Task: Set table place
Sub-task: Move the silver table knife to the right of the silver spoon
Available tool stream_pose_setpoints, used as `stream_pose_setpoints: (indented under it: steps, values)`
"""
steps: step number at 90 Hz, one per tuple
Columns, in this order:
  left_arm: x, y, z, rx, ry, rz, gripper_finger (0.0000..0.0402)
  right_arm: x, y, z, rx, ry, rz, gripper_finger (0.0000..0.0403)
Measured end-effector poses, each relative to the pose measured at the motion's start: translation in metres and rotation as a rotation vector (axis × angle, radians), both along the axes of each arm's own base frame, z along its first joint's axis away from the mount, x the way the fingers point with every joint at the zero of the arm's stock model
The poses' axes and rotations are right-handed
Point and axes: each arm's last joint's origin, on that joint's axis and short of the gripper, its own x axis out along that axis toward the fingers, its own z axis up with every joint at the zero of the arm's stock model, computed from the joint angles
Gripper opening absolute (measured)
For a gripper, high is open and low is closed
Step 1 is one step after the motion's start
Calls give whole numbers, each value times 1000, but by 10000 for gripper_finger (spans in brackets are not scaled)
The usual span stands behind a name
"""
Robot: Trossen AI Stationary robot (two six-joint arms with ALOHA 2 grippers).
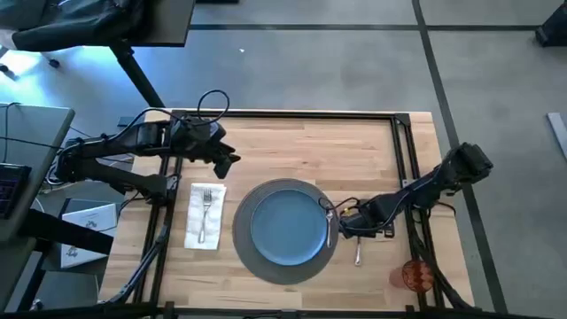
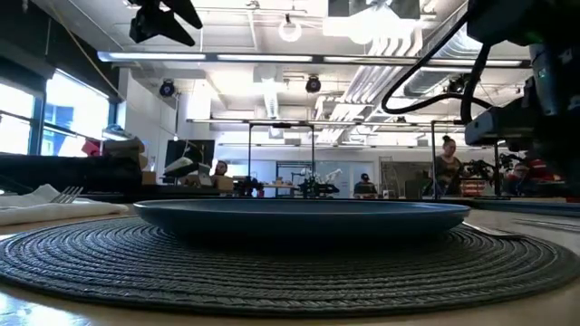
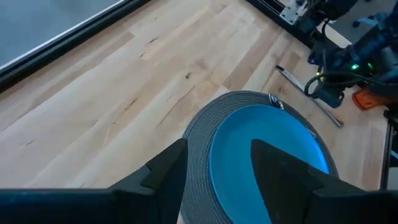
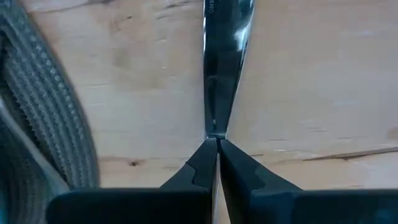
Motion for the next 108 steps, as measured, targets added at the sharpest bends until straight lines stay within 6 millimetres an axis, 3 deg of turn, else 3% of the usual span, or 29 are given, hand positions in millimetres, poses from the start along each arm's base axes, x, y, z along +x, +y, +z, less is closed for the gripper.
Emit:
stream_pose_setpoints:
  steps: [50, 83, 95, 108]
  values:
    - [0, 0, 0, -1, 0, -1, 161, 21, -25, 0, -94, -157, 22, 2]
    - [0, 0, 0, -9, -2, 4, 161, 23, -28, 1, -112, -192, 66, 2]
    - [0, 0, 0, -24, -5, 11, 161, 14, -28, 13, -150, -124, 85, 2]
    - [-6, -5, -7, -129, 72, 19, 161, 12, -24, 47, -223, -139, 105, 2]
